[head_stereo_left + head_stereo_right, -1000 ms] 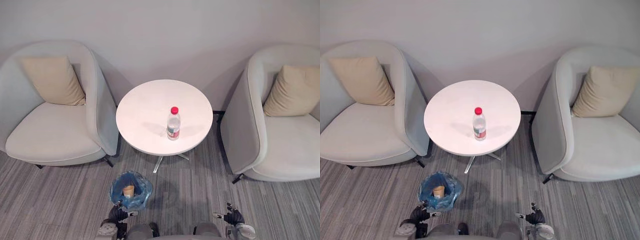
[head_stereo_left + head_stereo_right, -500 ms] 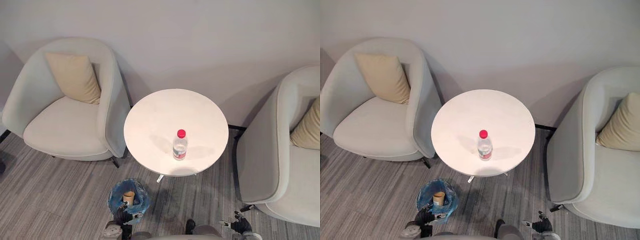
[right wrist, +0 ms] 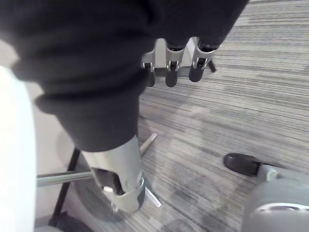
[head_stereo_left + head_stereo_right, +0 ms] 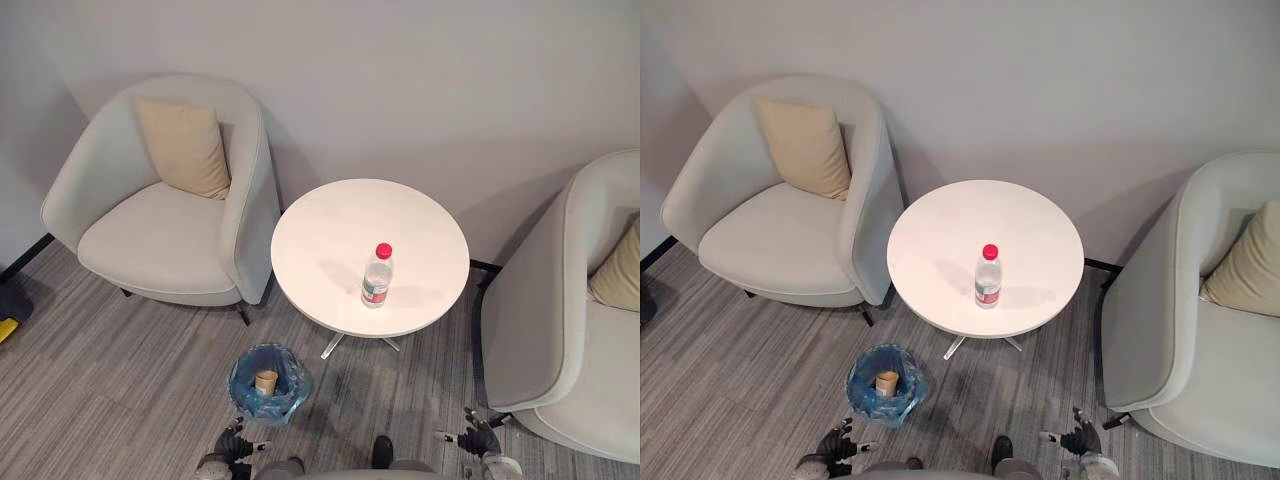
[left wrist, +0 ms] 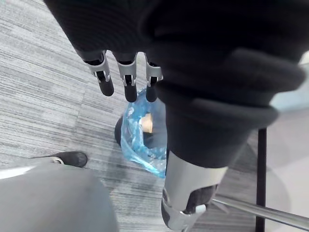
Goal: Gather rubbish on tea table into small bin, then transfer packed bag to large trash can.
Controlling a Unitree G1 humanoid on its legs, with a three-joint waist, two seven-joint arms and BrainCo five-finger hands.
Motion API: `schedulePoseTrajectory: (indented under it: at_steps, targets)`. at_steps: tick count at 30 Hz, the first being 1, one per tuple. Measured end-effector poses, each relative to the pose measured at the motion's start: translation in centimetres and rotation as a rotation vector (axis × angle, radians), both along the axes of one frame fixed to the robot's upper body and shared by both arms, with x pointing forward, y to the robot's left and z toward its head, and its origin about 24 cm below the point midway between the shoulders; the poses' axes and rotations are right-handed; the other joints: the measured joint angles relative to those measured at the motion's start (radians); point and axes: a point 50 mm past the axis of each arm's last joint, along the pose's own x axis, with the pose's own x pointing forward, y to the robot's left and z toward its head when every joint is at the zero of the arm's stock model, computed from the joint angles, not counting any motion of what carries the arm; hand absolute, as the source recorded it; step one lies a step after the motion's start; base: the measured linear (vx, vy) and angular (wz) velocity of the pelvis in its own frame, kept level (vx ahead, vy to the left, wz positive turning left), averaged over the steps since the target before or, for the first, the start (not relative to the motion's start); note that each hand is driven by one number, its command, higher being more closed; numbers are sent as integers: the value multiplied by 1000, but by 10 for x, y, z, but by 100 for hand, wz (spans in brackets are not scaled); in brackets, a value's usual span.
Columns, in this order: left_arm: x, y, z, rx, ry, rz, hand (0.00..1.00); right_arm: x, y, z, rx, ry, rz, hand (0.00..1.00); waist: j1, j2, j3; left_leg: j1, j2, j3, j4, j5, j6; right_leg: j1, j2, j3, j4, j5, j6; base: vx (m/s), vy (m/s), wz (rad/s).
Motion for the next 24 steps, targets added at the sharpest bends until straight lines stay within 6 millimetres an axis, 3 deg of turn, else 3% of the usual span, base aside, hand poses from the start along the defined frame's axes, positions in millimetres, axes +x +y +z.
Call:
schedulePoseTrajectory:
  at_steps: [6, 10, 14, 18, 24]
  targets:
    - [-2, 5, 1, 15, 1, -12, 0, 33, -31, 45, -149, -195, 107, 0, -2, -2, -5, -7, 1, -2, -29, -1, -1, -8, 1, 25, -37, 3, 2, -56, -11, -4]
    - [-8, 9, 1, 23, 5, -10, 0, 43, -39, 60, -208, -251, 171, 0, -2, -7, -14, -9, 3, -20, -29, -1, -1, -8, 13, 26, -36, 3, 2, 17, -3, 2]
    - [-13, 9, 1, 23, 8, -9, 0, 52, -38, 68, -217, -291, 192, 0, -1, -2, -21, -9, 8, -26, -29, 6, -11, -8, 18, 25, -32, 3, 2, 99, 10, 3]
    - [-15, 10, 0, 23, 9, -8, 0, 75, -37, 84, -253, -360, 250, 0, 0, 8, -32, -6, 3, -30, -26, 12, -7, -6, 17, 21, -28, 2, 0, 117, 32, 3]
    - [-11, 7, 2, 23, -7, -45, 0, 110, -19, 108, -260, -505, 323, 0, 1, 8, -33, -13, -9, -54, -16, 14, -4, 6, 8, -6, -28, -5, 0, 46, 27, 13]
